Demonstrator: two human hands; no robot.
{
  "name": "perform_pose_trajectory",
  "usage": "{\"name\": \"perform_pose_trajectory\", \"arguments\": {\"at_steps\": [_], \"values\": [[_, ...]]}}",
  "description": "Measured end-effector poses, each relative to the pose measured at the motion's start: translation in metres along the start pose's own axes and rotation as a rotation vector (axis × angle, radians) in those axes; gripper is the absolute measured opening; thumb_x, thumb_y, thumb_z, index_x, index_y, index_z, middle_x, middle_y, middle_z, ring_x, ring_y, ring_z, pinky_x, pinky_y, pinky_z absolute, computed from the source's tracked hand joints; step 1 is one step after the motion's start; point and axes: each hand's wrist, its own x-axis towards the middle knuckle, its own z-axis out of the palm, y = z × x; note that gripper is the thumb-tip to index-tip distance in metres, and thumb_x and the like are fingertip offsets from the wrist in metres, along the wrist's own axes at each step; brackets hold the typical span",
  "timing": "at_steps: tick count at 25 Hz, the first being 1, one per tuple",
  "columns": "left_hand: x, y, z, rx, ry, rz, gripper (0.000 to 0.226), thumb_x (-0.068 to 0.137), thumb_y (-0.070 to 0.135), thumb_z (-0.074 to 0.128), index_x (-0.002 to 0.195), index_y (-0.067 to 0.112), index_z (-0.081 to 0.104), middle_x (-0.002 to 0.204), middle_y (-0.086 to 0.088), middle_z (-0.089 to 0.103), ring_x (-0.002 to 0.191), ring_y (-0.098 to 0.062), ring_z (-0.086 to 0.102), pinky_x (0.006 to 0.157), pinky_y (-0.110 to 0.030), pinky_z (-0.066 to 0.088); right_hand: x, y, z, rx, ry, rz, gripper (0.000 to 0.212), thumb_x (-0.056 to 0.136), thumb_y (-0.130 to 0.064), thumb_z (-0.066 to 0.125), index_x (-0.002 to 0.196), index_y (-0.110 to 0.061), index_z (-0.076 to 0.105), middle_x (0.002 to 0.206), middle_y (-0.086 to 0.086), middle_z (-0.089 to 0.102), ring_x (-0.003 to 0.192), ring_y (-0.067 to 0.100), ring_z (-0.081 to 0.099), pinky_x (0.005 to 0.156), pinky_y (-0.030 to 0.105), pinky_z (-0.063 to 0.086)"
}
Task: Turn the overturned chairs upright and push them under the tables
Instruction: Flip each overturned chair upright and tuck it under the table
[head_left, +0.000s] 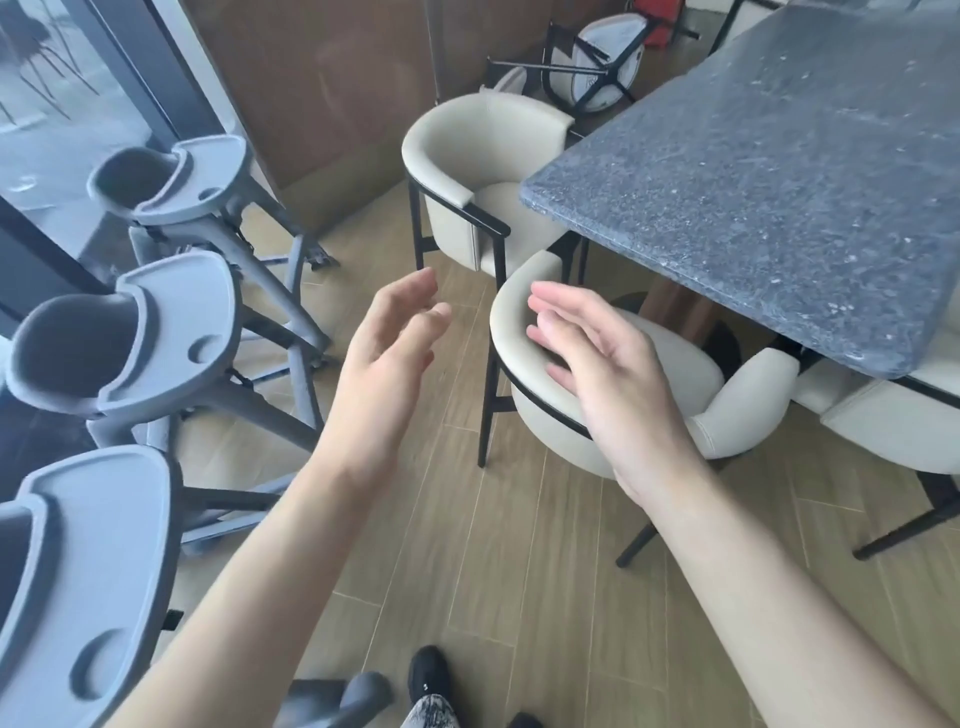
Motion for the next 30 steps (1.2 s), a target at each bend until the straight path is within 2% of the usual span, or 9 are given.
{"name": "perform_pose_trajectory", "arguments": {"at_steps": [2,6,10,14,16,19,24,30], "values": [[-0.005,0.006,-0.019,-0.001,0.021,0.014,0.046,0.09,0.043,0.056,0.136,0.041,0.059,0.138,0.026,0.06,0.127,0.006,0.056,0.108,-0.03,0.045,0.002,-0.009,0.012,0.007,-0.015,-0.018,0.028,0.1,-0.024,0.058,0.127,-0.023,0.066,0.126,-0.018,0.066,0.121,-0.004,0.059,0.112,0.035,0.044],[0.004,0.01,-0.059,-0.014,0.061,0.0,0.043,0.092,0.047,0.053,0.134,0.048,0.058,0.14,0.029,0.058,0.132,0.004,0.053,0.107,-0.031,0.043,0.017,-0.02,0.039,0.044,-0.066,-0.023,0.029,0.1,-0.02,0.059,0.127,-0.026,0.065,0.128,-0.021,0.063,0.122,-0.013,0.054,0.113,0.031,0.042],[0.03,0.007,-0.091,-0.051,0.081,-0.008,0.041,0.092,0.051,0.053,0.133,0.05,0.06,0.141,0.03,0.057,0.133,0.003,0.053,0.106,-0.031,0.043,0.049,-0.021,0.07,0.035,-0.097,-0.019,0.029,0.1,-0.017,0.057,0.128,-0.022,0.064,0.127,-0.019,0.064,0.123,-0.009,0.055,0.111,0.03,0.044],[0.078,0.004,-0.129,-0.092,0.098,-0.008,0.053,0.084,0.059,0.057,0.135,0.048,0.059,0.142,0.029,0.057,0.134,0.002,0.052,0.11,-0.034,0.042,0.098,-0.019,0.112,0.03,-0.078,-0.004,0.027,0.1,-0.018,0.057,0.125,-0.023,0.066,0.123,-0.017,0.066,0.123,-0.002,0.058,0.111,0.034,0.044],[0.11,0.004,-0.152,-0.1,0.11,-0.008,0.057,0.08,0.062,0.057,0.135,0.048,0.059,0.141,0.029,0.057,0.133,0.002,0.053,0.11,-0.034,0.042,0.126,-0.018,0.139,0.039,-0.067,0.008,0.025,0.1,-0.018,0.057,0.123,-0.022,0.067,0.118,-0.019,0.069,0.123,0.001,0.059,0.111,0.037,0.044],[0.16,0.004,-0.191,-0.098,0.122,-0.036,0.058,0.081,0.062,0.058,0.137,0.049,0.056,0.14,0.031,0.057,0.13,0.002,0.055,0.113,-0.036,0.041,0.17,-0.017,0.183,0.048,-0.034,0.036,0.022,0.099,-0.016,0.058,0.117,-0.022,0.069,0.101,-0.031,0.07,0.12,0.002,0.061,0.11,0.039,0.045],[0.231,0.004,-0.237,-0.087,0.106,-0.051,0.053,0.087,0.055,0.054,0.14,0.048,0.054,0.141,0.032,0.055,0.13,0.007,0.053,0.115,-0.035,0.04,0.234,-0.018,0.237,0.036,-0.003,0.054,0.021,0.099,-0.017,0.058,0.116,-0.024,0.069,0.119,-0.012,0.069,0.118,0.004,0.063,0.11,0.042,0.045],[0.306,-0.004,-0.267,-0.114,0.069,-0.077,0.055,0.084,0.056,0.057,0.138,0.046,0.057,0.141,0.029,0.057,0.129,0.007,0.054,0.117,-0.037,0.04,0.303,-0.015,0.274,0.028,0.007,0.06,0.026,0.099,-0.019,0.057,0.12,-0.029,0.069,0.123,-0.015,0.067,0.12,0.001,0.061,0.111,0.041,0.044]]}}
